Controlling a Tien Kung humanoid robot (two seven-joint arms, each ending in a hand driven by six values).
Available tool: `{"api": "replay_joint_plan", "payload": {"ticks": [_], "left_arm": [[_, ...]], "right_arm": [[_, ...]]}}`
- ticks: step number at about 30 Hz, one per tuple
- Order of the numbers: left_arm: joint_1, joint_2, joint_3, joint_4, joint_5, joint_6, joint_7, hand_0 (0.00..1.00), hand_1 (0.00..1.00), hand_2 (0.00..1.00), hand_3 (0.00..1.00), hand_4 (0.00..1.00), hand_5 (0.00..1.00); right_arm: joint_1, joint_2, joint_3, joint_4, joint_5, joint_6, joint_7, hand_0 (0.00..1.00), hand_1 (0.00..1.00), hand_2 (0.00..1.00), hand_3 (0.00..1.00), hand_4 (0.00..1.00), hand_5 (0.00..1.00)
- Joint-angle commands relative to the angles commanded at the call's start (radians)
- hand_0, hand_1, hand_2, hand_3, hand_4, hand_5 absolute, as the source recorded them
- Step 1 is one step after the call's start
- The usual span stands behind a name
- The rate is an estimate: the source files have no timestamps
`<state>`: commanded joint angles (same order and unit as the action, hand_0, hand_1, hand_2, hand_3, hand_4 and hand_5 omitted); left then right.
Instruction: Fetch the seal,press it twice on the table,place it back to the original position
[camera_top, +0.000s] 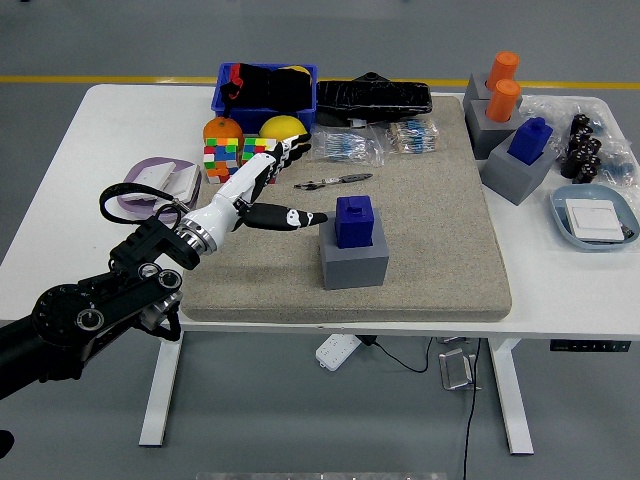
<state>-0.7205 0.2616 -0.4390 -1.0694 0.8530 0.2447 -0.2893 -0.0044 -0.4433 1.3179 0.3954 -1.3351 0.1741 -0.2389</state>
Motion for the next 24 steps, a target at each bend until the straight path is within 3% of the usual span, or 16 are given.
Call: {"api": "replay_joint_plan", "payload": {"ticks": [11, 24], "left_arm": [[0.004, -0.029, 0.039, 0.006, -0.014, 0.007, -0.003, 0.995, 0.956, 0.917, 0.998, 0.998, 0.12], [0.006, -0.084, 0.072, 0.069, -0.055, 0.035, -0.027, 0.987, 0.923, 0.871, 0.998, 0.998, 0.132]], "right_arm": [[0.002, 0.002, 0.004, -0.001, -0.002, 0.0, 0.0, 0.901, 0.754, 0.755, 0.771, 0.878, 0.554], [0.003, 0.003, 0.001, -0.001, -0.001, -0.001, 0.0, 0.901, 0.754, 0.755, 0.771, 0.879, 0.555]]}}
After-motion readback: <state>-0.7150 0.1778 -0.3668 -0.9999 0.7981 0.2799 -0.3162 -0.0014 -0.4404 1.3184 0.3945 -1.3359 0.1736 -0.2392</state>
